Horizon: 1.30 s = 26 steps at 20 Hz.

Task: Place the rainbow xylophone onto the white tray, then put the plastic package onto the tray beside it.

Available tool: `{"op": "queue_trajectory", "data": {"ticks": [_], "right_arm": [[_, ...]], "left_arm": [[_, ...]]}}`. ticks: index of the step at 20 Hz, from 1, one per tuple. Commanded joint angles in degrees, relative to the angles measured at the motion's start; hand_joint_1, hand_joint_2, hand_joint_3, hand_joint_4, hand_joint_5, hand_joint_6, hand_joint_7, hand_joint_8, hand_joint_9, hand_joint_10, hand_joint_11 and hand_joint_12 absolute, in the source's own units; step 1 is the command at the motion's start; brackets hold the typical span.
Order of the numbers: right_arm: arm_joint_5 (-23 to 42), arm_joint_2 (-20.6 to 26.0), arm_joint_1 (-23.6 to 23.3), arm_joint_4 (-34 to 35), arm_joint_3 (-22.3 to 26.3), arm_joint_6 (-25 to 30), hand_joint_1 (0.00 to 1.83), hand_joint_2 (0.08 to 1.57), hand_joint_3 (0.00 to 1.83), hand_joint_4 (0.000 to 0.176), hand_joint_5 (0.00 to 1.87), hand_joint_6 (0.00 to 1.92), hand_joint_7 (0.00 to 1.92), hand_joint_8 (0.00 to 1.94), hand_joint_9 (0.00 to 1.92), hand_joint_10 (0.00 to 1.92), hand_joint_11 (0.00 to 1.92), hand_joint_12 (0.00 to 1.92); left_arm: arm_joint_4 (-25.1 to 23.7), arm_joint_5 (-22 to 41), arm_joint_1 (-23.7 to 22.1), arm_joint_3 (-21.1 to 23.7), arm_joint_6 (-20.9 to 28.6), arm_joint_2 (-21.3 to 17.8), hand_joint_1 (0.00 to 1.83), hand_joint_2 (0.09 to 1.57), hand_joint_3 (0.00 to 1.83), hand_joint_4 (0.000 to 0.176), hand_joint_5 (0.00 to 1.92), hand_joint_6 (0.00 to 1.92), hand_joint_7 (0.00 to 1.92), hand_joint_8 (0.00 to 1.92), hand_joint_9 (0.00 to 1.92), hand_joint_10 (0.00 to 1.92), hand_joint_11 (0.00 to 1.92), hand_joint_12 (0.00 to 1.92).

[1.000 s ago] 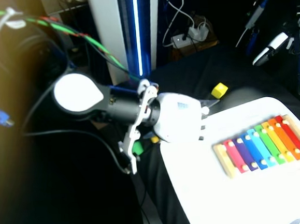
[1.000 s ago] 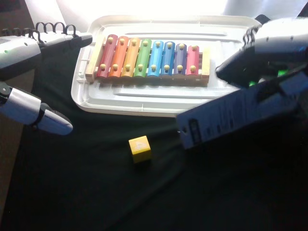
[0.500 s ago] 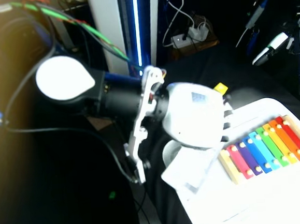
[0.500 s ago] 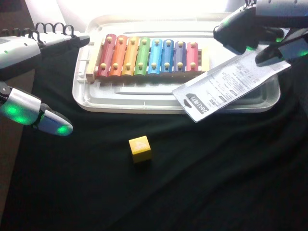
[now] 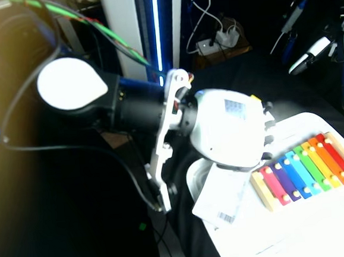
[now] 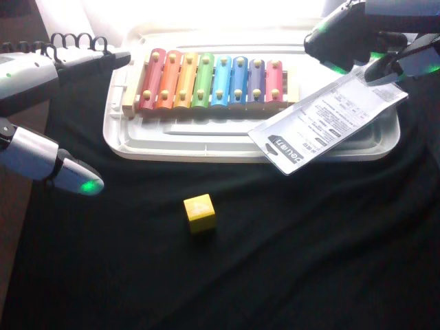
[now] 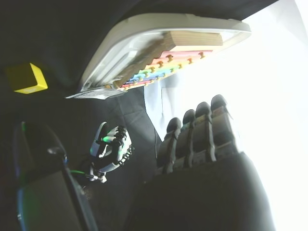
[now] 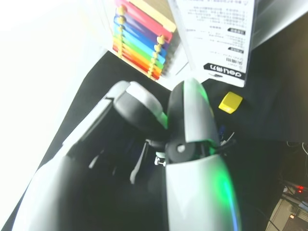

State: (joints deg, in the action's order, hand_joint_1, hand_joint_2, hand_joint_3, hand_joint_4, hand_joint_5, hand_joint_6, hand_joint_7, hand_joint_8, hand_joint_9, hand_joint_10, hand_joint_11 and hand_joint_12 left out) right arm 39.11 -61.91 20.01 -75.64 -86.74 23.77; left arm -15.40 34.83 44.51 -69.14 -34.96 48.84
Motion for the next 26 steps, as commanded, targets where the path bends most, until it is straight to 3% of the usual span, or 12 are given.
{"op": "queue_trajectory", "data": {"ticks": [1,5,8,10,11,13,16,19,20,21,22,26], "right_arm": [[1.8,0.1,-0.9,3.9,0.0,-0.2,1.79,0.99,0.0,0.032,0.73,1.92,0.95,1.94,1.13,1.92,1.2,1.92],[1.8,0.0,1.7,6.7,0.1,-0.2,1.53,1.1,0.02,0.099,0.6,1.92,0.88,1.94,1.07,1.92,1.16,1.92],[2.5,0.3,5.8,17.5,0.9,-8.0,1.38,1.11,0.0,0.0,0.65,1.91,0.89,1.81,1.02,1.81,1.05,1.92],[6.1,0.3,9.5,27.1,0.9,-13.1,1.33,1.13,0.0,0.0,0.65,1.87,0.84,1.89,0.99,1.9,1.06,1.92],[9.6,0.2,12.4,33.2,0.8,-15.6,1.24,1.15,0.0,0.077,0.63,1.91,0.8,1.93,0.94,1.92,1.03,1.92],[15.3,0.3,17.0,43.0,0.6,-18.1,1.09,1.18,0.04,0.0,0.75,1.46,0.79,1.8,0.89,1.85,0.93,1.92],[20.5,0.5,20.5,50.3,0.7,-19.5,1.07,1.13,0.0,0.005,0.95,1.09,0.98,1.28,0.99,1.46,0.94,1.71],[24.1,0.9,21.4,54.0,1.3,-20.7,0.97,1.18,0.0,0.143,0.84,1.22,0.7,1.07,0.65,1.19,0.52,1.49],[24.6,1.1,21.6,54.6,1.5,-21.1,0.96,1.19,0.0,0.146,0.82,1.23,0.7,0.94,0.67,1.03,0.54,1.31],[26.2,1.7,22.2,56.5,2.4,-22.4,0.97,1.18,0.0,0.13,0.82,1.22,0.71,0.69,0.69,0.78,0.55,1.1],[27.0,1.9,22.5,57.3,2.6,-22.9,0.91,1.08,0.0,0.0,0.65,0.69,0.72,0.5,0.72,0.6,0.56,0.99],[34.2,2.5,26.1,63.2,3.4,-23.2,0.87,1.03,0.0,0.0,0.42,0.01,0.54,0.01,0.63,0.08,0.45,0.72]], "left_arm": [[1.7,6.6,-0.5,-0.1,0.1,0.2,0.84,0.74,0.01,0.0,0.0,0.0,0.0,0.0,0.0,0.0,0.0,0.0],[3.4,9.5,0.0,0.1,-0.2,0.8,0.91,0.93,0.04,0.0,0.0,0.0,0.0,0.0,0.0,0.0,0.0,0.0],[7.9,13.9,2.8,0.3,-1.3,1.6,1.0,1.05,0.01,0.0,0.38,0.03,0.32,0.02,0.19,0.03,0.01,0.01],[12.0,18.2,5.4,0.7,-2.7,2.1,1.06,1.08,0.0,0.0,0.63,0.02,0.46,0.01,0.25,0.02,0.03,0.03],[15.1,22.1,7.4,1.0,-3.0,2.4,1.04,1.1,0.0,0.0,0.65,0.0,0.52,0.0,0.36,0.01,0.01,0.64],[17.8,26.5,8.8,1.6,-3.6,2.4,1.12,1.12,0.0,0.0,0.61,0.0,0.56,0.01,0.45,0.02,0.0,0.88],[20.0,31.4,9.9,2.6,-4.6,1.7,1.11,1.11,0.0,0.0,0.54,0.0,0.55,0.0,0.43,0.01,0.0,0.64],[22.9,37.3,11.9,4.6,-6.4,0.2,0.95,1.11,0.0,0.0,0.28,0.0,0.38,0.0,0.33,0.0,0.0,0.33],[23.4,38.6,12.4,4.9,-6.5,0.0,0.93,1.11,0.0,0.0,0.22,0.0,0.33,0.0,0.27,0.0,0.0,0.31],[24.4,41.4,13.0,5.3,-6.6,-0.3,0.89,1.09,0.0,0.0,0.16,0.0,0.27,0.0,0.2,0.0,0.0,0.25],[24.7,42.5,13.0,5.4,-6.6,-0.4,0.88,1.1,0.0,0.0,0.11,0.0,0.21,0.0,0.15,0.0,0.0,0.16],[26.1,48.7,13.1,6.5,-7.6,-0.9,0.67,1.18,0.02,0.026,0.02,0.0,0.01,0.0,0.01,0.0,0.0,0.0]]}}
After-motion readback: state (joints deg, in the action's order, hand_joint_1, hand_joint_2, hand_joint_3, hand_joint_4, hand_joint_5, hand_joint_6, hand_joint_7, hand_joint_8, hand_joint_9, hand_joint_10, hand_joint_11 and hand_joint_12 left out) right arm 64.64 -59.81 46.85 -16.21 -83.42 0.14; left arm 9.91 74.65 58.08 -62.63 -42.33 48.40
